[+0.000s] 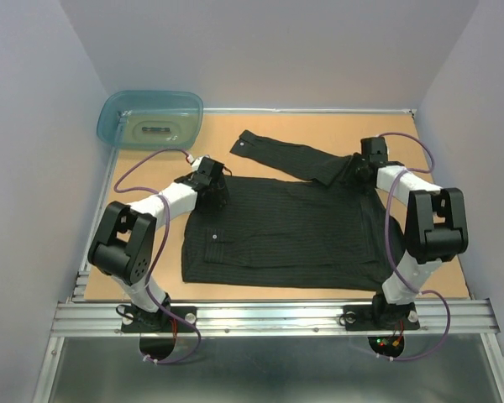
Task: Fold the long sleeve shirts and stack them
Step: Flatten the shirt out
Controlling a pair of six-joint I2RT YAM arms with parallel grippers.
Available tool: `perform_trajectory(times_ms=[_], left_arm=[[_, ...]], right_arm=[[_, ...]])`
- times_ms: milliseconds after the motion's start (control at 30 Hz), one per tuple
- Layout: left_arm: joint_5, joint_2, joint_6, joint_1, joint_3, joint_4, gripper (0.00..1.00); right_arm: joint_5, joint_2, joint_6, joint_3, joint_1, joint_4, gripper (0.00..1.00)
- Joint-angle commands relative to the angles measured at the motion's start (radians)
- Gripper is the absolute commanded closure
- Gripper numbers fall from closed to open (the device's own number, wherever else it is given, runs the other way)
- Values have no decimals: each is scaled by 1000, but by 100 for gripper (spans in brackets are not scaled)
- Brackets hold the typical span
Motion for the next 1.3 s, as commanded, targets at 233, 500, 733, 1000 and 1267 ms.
perform_trajectory(times_ms=[233,500,733,1000,1267], left_arm=[[132,17,-58,75,-118,32,19],[118,-12,-59,96,-114,1,18],[59,-73,101,96,57,0,1],[-12,155,243,99,320,-72,1],[40,308,284,104,405,-57,1]], right_arm=[[-75,167,44,46,-175,97,46],[-26,130,24,89,-254,93,42],[-113,63,-157,141,-254,89,36],[-199,115,-295,185,-254,68,35],[-158,169,-328,186,-254,13,34]])
